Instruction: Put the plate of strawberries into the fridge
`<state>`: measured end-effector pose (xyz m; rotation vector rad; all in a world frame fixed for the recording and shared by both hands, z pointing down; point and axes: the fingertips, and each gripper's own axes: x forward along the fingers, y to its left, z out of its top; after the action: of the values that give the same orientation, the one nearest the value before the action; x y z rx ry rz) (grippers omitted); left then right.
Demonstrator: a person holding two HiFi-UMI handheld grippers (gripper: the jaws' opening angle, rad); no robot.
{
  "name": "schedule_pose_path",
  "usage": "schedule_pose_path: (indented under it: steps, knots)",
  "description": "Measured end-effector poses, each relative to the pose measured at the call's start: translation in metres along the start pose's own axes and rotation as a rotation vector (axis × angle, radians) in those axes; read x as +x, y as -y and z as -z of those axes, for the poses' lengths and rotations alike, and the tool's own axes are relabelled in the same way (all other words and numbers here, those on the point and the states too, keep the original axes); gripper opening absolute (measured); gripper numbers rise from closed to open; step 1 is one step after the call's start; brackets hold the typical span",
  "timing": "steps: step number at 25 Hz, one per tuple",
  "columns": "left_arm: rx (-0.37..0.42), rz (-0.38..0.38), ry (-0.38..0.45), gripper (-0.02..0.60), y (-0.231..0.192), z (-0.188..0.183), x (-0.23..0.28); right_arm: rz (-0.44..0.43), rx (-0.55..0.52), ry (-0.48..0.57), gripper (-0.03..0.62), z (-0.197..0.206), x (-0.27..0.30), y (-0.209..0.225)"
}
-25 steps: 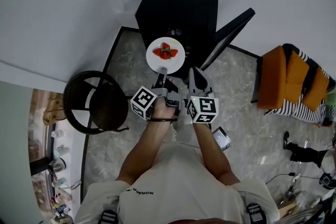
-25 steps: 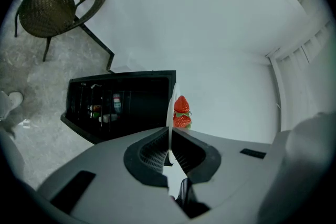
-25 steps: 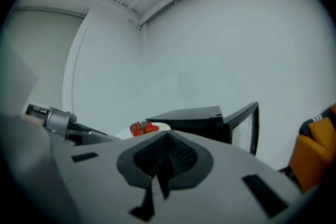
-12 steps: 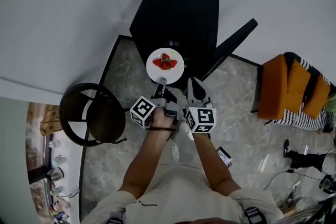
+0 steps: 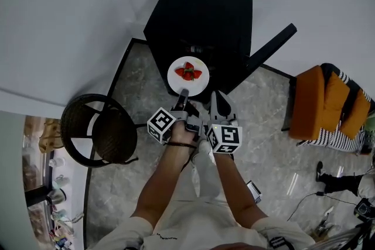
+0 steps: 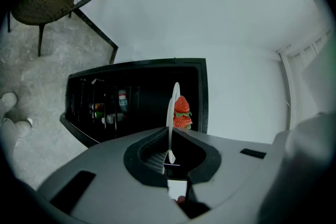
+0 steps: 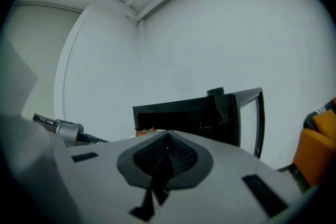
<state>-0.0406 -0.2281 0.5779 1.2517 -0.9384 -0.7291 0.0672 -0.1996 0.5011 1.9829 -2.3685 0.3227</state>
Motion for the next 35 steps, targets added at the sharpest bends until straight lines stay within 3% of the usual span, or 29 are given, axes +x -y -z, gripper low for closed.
schedule_pose_path:
  steps: [25,35]
  knots:
    - [-0.046,-0.042,-0.042,0.011,-0.110,-0.009,0.081,0.034,0.029,0.007,0.011,0.068,0.027,0.028]
    - [-0.023,-0.077,-0.076,0.012,-0.155,-0.009,0.125,0.022,0.041,-0.004,0.012,0.089,0.034,0.033]
